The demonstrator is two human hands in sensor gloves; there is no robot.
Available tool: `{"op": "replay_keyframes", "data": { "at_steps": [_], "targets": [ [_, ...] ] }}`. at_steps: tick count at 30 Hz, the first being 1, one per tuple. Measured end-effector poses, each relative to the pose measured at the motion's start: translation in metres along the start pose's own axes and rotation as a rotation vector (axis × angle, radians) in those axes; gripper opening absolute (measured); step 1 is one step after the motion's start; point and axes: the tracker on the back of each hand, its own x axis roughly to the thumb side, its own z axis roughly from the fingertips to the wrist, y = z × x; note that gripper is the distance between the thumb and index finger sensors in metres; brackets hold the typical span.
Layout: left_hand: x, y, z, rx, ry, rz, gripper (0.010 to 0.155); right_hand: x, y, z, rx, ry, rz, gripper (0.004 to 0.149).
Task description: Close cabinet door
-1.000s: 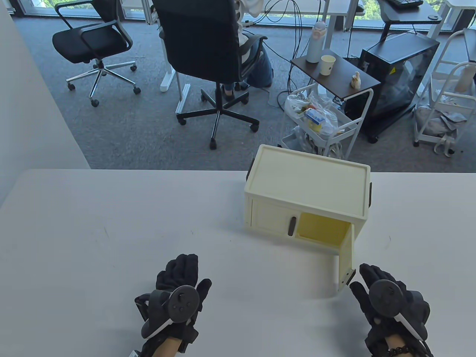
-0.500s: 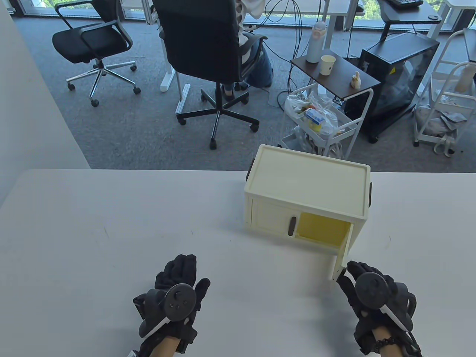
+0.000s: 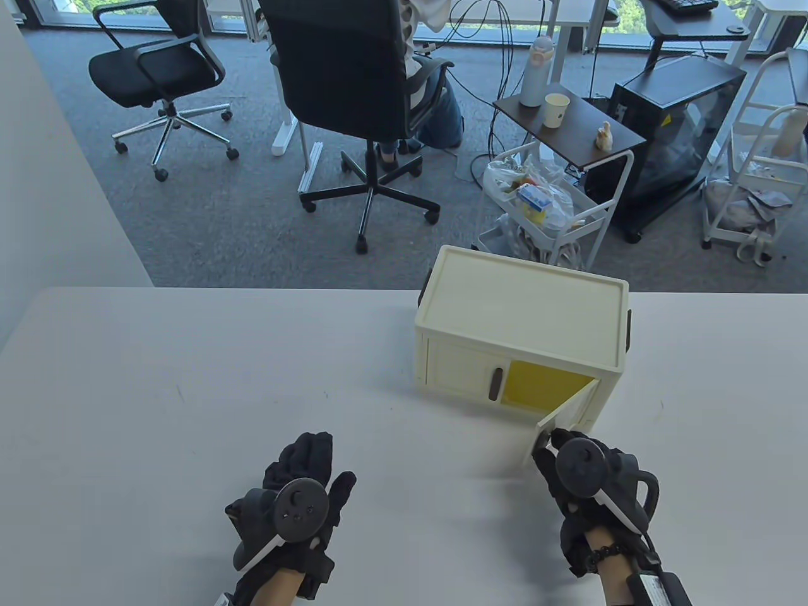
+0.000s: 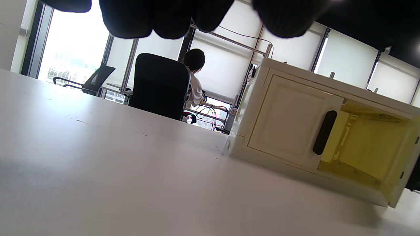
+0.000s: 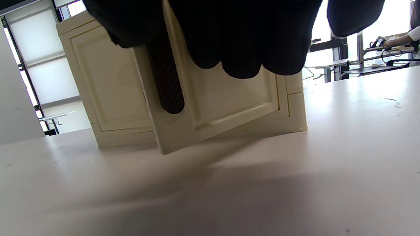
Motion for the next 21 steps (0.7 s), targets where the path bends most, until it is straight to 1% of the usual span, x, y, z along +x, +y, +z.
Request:
{"op": "replay_keyframes", "data": {
  "at_steps": [6, 10, 15, 21],
  "targets": [
    [-0.003, 0.000, -0.002, -0.004, 0.009, 0.017, 0.072, 0.013, 0.007, -0.018, -0.004, 0.026, -0.034, 0.059],
    [-0.007, 0.000, -0.003, -0.009, 0.020, 0.023, 0.072, 0.017, 0.013, -0.032, -0.002, 0.054, -0.083, 0.062],
    [-0.010, -0.002, -0.005, -0.015, 0.030, 0.025, 0.072, 0.019, 0.016, -0.046, -0.002, 0.066, -0.102, 0.064],
    [-0.010, -0.002, -0.005, -0.020, 0.037, 0.018, 0.072, 0.017, 0.019, -0.051, -0.001, 0.074, -0.132, 0.065]
  ]
}}
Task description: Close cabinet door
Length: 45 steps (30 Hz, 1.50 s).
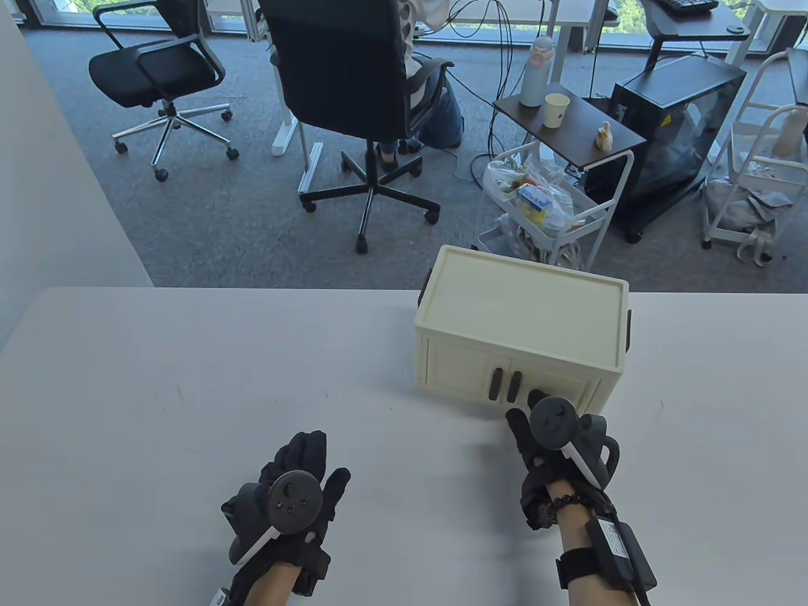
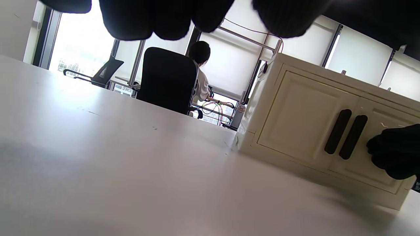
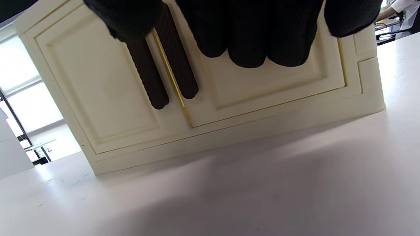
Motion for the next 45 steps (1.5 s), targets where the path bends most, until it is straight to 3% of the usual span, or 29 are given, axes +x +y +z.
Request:
{"op": "replay_keyframes", "data": {
  "at_steps": [9, 16, 22, 45],
  "targets": [
    [0.004, 0.005, 0.003, 0.019, -0.011, -0.014, 0.073, -0.018, -0.007, 0.034, -0.022, -0.053, 0.040, 0.066],
    [0.005, 0.015, 0.006, 0.067, -0.011, -0.009, 0.073, -0.049, -0.033, 0.082, -0.057, -0.128, 0.204, 0.070],
    [0.009, 0.016, 0.006, 0.069, -0.018, -0.069, 0.074, -0.072, -0.039, 0.109, -0.072, -0.161, 0.304, 0.076],
    [0.011, 0.015, 0.013, 0.006, 0.008, -0.198, 0.078, -0.065, -0.054, 0.119, -0.055, -0.200, 0.193, 0.079]
  ]
}}
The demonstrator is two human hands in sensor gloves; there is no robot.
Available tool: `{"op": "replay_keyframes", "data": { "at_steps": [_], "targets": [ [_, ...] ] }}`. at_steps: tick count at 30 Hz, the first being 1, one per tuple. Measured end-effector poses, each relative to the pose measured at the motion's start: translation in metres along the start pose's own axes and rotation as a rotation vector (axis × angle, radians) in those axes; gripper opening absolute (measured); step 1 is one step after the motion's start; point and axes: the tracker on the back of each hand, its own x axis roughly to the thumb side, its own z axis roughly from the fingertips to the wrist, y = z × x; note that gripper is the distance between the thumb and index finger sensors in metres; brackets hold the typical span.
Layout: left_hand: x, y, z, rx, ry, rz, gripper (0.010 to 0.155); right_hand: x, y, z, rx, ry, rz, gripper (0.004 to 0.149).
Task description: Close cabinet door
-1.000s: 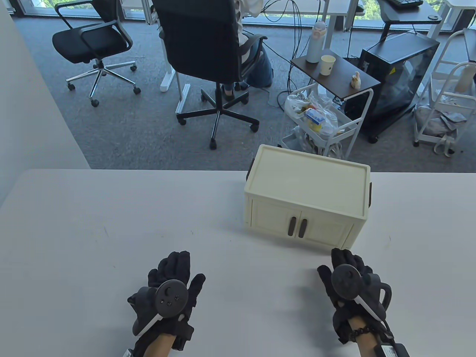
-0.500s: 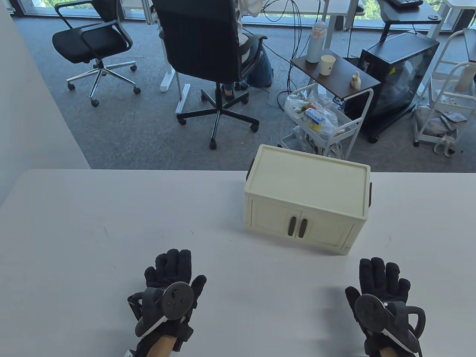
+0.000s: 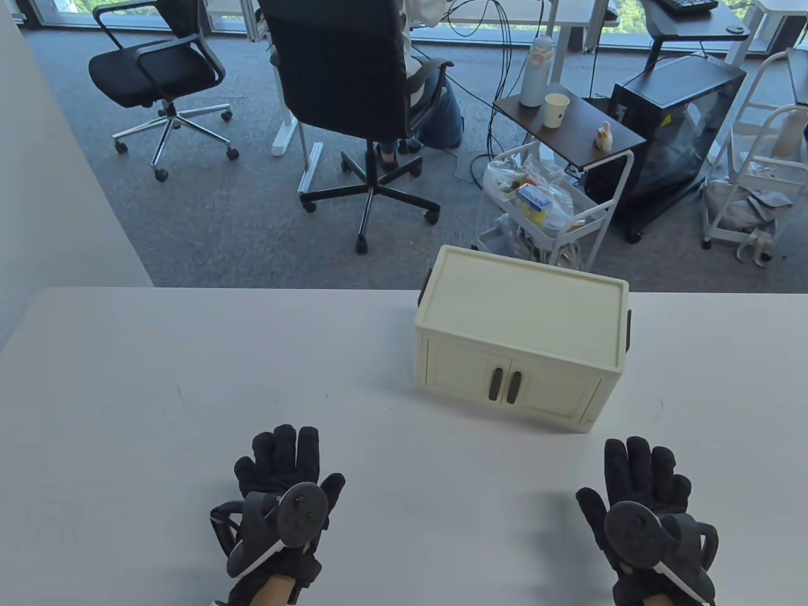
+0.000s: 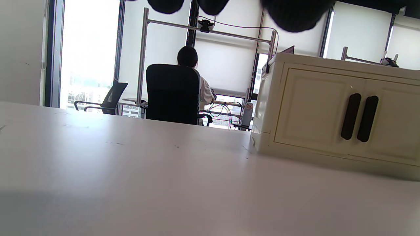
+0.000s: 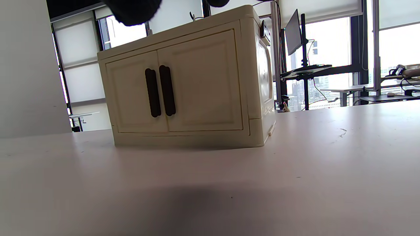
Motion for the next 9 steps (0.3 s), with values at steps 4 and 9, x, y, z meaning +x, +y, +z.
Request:
{"op": "replay_keyframes", "data": {
  "at_steps": [4, 9],
  "targets": [
    [0.0004, -0.0003, 0.0002, -0.001, 0.003, 0.004, 0.077, -0.0010, 0.0015, -0.0008, 0.007, -0.002, -0.006, 0.080],
    [0.0015, -0.0011, 0.0008, -0.008, 0.002, 0.012, 0.077, -0.0024, 0.0021, -0.0002, 0.020, 0.011, -0.022, 0.080]
  ]
}}
